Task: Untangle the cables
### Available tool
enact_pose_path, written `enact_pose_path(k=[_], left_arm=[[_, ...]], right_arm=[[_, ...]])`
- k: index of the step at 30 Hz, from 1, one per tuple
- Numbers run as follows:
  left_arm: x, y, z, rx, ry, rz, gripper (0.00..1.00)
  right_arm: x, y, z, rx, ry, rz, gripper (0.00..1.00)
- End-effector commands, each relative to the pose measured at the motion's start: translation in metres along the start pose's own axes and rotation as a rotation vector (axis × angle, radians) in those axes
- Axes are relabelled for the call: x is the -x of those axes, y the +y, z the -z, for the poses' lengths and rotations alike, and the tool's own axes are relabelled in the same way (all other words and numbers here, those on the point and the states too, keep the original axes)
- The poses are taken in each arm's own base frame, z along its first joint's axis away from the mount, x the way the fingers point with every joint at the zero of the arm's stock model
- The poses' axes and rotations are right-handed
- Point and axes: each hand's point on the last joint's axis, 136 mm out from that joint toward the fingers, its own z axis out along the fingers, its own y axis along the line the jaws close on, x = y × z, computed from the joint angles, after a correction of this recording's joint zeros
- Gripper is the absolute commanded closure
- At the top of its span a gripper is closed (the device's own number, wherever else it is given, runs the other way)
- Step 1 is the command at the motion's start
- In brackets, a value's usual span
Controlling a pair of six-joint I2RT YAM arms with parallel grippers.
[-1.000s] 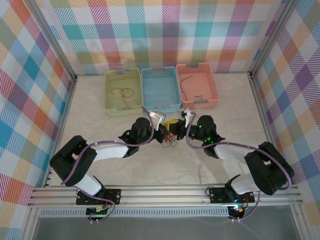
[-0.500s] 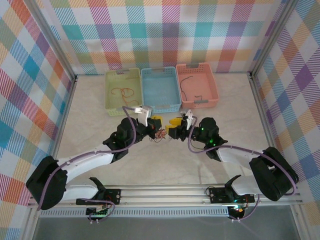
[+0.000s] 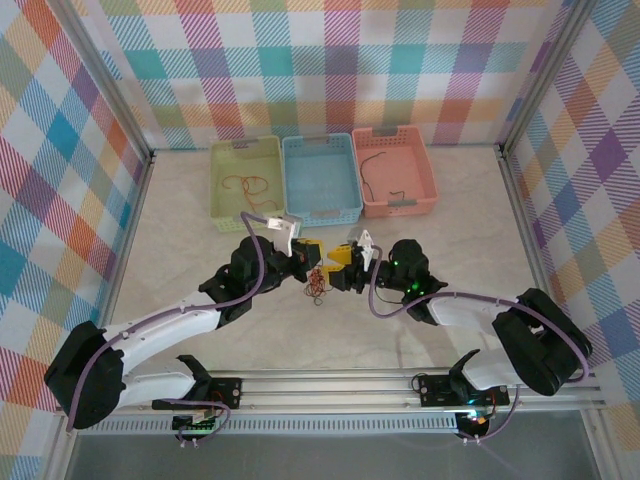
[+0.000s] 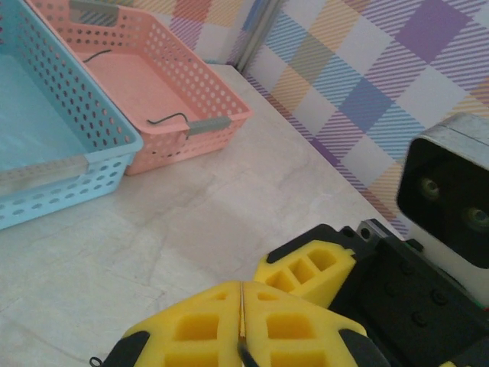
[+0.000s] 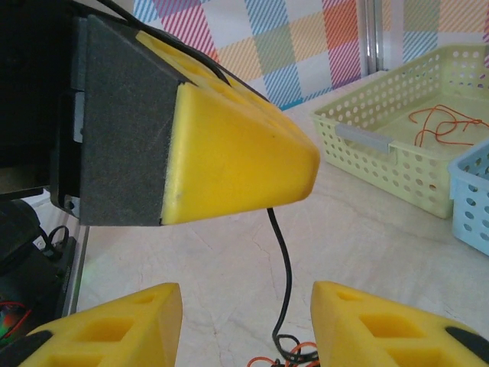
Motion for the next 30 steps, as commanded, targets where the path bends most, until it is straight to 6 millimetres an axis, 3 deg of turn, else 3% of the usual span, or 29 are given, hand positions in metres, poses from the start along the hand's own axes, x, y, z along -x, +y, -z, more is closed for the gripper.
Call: enact_pose_path(k=[1, 10, 17, 24, 30], left_arm=[[0.009, -0.026, -0.002, -0.094, 0.005, 0.011, 1.00], [0.012, -0.049, 0.004, -0.162, 0.044, 0.031, 1.00], [0.015, -0.054, 0.015, -0.179, 0.038, 0.056, 1.00], [0.038, -0.057, 0.033, -0.141, 0.001, 0.104, 1.00], [0.076, -0.080, 0.056, -0.171, -0.023, 0.126, 1.00]], right_arm=[[0.007, 0.012, -0.006, 0.051, -0.026, 0.079, 0.51], [0.007, 0.003, -0.005, -0.012, -0.042, 0.121, 0.55], [0.001, -0.005, -0.008, -0.047, -0.022, 0.109, 0.71], [-0.004, -0.006, -0.013, -0.033, 0.015, 0.090, 0.76], [-0.008, -0.010, -0.015, -0.048, 0.032, 0.082, 0.79]])
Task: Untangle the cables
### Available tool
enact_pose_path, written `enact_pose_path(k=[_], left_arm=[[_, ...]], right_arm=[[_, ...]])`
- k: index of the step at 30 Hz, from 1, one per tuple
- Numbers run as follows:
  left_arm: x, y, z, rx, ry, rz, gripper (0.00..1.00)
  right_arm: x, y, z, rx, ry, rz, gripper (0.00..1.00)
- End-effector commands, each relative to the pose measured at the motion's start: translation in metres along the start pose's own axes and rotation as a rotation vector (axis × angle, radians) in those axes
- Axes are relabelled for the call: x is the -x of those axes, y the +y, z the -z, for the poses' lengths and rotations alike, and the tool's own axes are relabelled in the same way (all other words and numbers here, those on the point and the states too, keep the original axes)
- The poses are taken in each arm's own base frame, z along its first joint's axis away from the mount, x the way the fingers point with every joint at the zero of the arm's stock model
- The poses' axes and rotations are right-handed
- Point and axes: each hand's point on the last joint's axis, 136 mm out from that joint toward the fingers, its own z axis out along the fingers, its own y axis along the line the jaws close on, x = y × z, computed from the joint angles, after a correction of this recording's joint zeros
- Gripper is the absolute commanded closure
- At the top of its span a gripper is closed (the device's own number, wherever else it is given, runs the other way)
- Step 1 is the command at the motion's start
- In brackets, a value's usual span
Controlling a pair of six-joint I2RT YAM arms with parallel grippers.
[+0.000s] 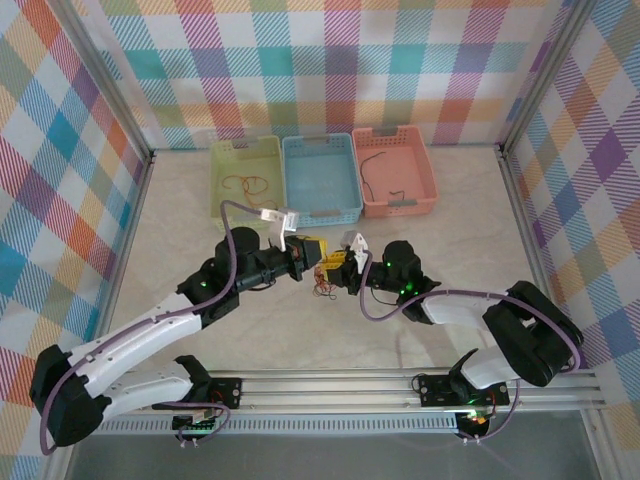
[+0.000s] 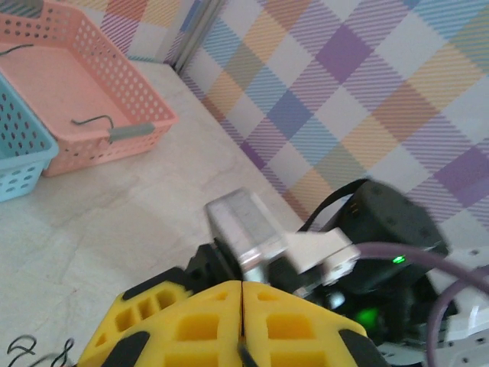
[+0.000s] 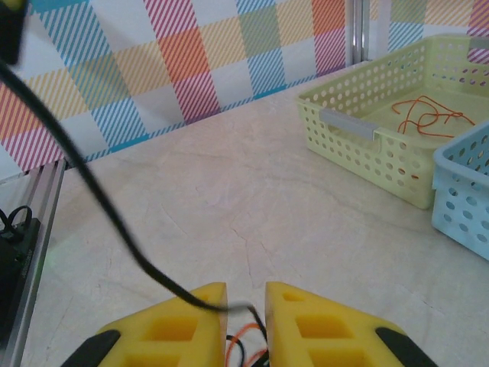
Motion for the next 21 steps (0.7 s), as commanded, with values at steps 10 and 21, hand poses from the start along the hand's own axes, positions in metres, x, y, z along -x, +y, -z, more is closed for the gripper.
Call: enact_pose_path(k=[10, 21], left_arm=[[0.084, -0.074, 0.050, -0.074, -0.084, 0.027, 1.00], [0.069, -0.035, 0.029, 0.082, -0.061, 0.062, 1.00]], right_arm=[[0.006, -0.004, -0.006, -0.021, 0.004, 0.023, 0.81], [0.017, 0.002, 0.006, -0.021, -0.054, 0.049, 0.68]])
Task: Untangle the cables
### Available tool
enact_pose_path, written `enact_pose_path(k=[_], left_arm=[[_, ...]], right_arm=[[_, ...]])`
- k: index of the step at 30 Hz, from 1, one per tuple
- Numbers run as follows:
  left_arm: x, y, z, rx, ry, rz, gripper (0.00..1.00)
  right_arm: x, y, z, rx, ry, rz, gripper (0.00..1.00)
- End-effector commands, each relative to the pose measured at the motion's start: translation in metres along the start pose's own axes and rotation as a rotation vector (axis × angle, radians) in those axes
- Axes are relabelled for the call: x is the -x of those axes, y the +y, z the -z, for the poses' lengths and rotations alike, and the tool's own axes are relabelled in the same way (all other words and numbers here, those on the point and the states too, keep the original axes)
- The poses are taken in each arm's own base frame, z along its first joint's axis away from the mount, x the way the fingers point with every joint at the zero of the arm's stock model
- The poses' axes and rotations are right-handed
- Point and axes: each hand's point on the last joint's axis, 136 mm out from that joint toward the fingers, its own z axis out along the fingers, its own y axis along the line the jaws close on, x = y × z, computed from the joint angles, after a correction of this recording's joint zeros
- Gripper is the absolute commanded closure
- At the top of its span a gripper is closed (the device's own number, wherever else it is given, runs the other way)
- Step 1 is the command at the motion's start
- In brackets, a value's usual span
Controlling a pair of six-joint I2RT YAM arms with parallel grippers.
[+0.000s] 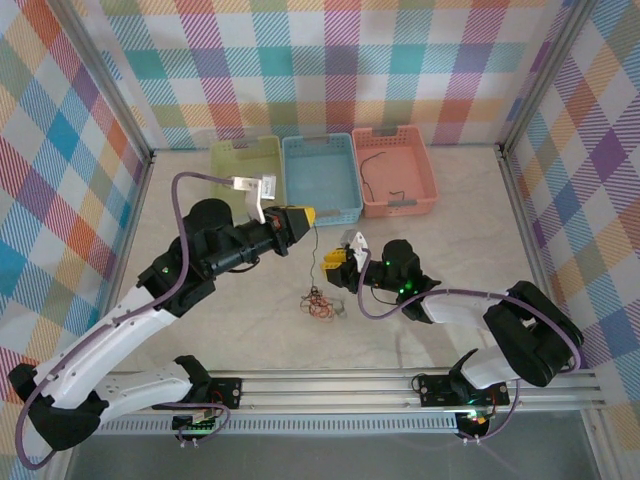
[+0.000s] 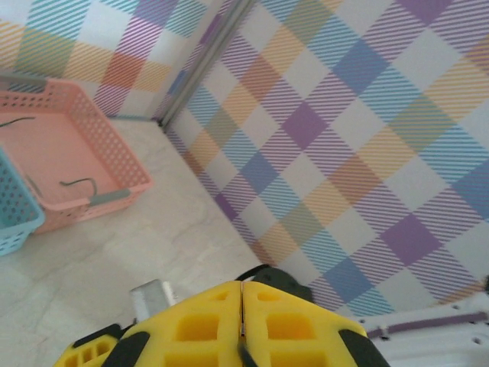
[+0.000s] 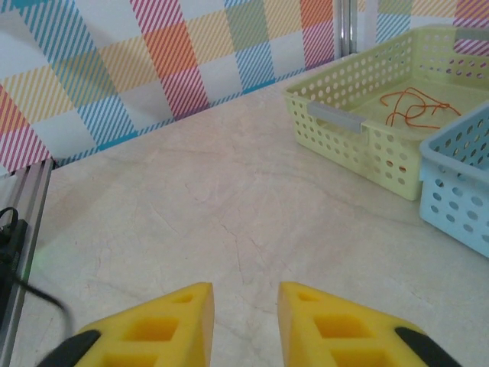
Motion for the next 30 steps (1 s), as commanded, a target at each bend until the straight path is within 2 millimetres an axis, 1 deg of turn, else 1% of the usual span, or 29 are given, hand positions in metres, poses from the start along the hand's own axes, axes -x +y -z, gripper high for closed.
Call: enact_pose_path(k=[1, 3, 6, 9, 13, 21, 25, 30], left_arm=[[-0.013, 0.018, -0.008, 0.073, 0.021, 0.011, 1.00], [-0.018, 0.027, -0.013, 0.101, 0.026, 0.008, 1.00], [-0.030, 0.039, -0.020, 0.128, 0.045, 0.016, 1.00], [-0.038, 0.048, -0.024, 0.152, 0.055, 0.027, 1.00], [-0.043, 0.051, -0.031, 0.150, 0.071, 0.041, 1.00], [-0.063, 0.042, -0.045, 0.067, 0.147, 0.102, 1.00], [-0.070, 0.040, -0.050, 0.047, 0.171, 0.127, 1.00], [-0.082, 0.026, -0.056, -0.001, 0.215, 0.136, 1.00]], right_arm=[[0.017, 0.007, 0.007, 0.002, -0.067, 0.056, 0.66], [0.021, 0.009, 0.012, -0.001, -0.088, 0.073, 0.62], [0.032, 0.021, 0.021, 0.040, -0.135, 0.106, 0.56], [0.038, 0.029, 0.029, 0.063, -0.167, 0.124, 0.53], [0.040, 0.033, 0.031, 0.077, -0.180, 0.142, 0.50], [0.038, 0.035, 0.030, 0.070, -0.188, 0.170, 0.45], [0.037, 0.033, 0.028, 0.057, -0.185, 0.175, 0.44], [0.037, 0.031, 0.028, 0.042, -0.187, 0.179, 0.45]])
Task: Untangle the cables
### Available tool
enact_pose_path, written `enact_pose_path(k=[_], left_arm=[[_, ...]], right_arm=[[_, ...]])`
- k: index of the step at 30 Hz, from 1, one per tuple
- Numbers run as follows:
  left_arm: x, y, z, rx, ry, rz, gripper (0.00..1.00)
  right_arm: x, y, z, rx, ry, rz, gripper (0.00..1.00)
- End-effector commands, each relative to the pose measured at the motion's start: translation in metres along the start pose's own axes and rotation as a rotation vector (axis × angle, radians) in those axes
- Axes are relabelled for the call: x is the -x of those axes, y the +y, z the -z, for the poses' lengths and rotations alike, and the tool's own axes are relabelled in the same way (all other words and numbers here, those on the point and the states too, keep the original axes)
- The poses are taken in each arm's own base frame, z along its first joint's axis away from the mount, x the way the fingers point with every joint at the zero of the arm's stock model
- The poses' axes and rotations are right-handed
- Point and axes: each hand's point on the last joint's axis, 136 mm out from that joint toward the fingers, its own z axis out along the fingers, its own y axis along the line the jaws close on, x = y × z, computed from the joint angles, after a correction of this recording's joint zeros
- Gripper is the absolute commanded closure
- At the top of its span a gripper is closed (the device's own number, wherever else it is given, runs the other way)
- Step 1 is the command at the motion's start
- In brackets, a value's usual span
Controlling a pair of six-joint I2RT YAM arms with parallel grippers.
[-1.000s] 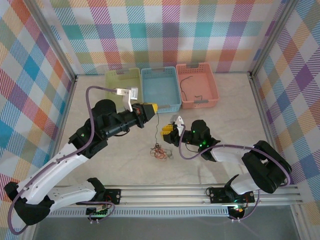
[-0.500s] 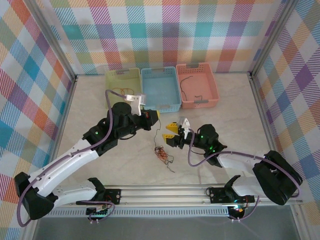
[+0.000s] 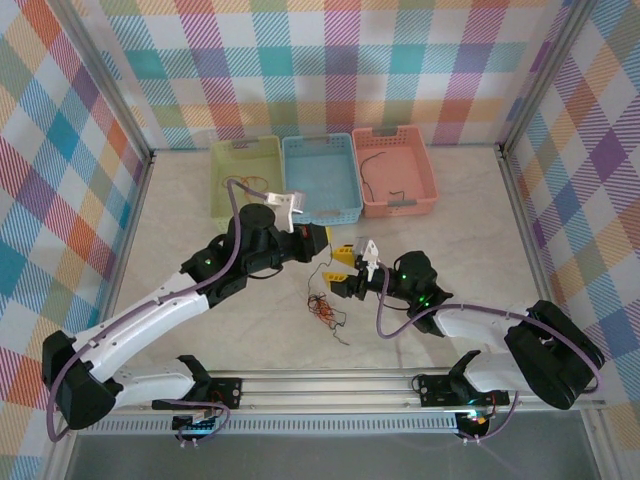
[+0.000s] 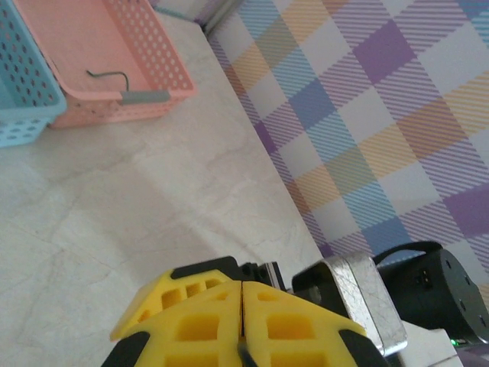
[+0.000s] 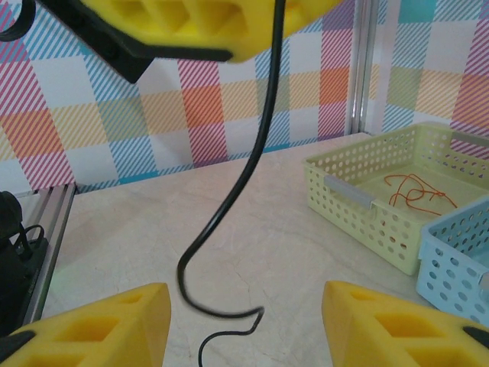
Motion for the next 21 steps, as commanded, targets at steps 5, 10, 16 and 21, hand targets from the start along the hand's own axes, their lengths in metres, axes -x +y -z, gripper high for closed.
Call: enact_pose_path(k=[5, 10, 16, 21], left_arm=[[-0.009, -0.049, -0.003, -0.138, 0.048, -0.023, 1.00], [-0.003, -0.081, 0.001, -0.189, 0.070, -0.055, 1.00], [0.010, -0.116, 0.011, -0.262, 0.060, -0.065, 1.00], [0.034, -0.144, 0.028, -0.307, 0.018, -0.090, 1.00]], right_arm=[[0.002, 0.004, -0.001, 0.006, -0.037, 0.065, 0.51], [0.001, 0.004, -0.004, 0.015, -0.027, 0.061, 0.60], [-0.005, 0.002, -0.008, 0.010, 0.000, 0.051, 0.68], [-0.011, -0.004, -0.011, -0.010, 0.026, 0.044, 0.73]])
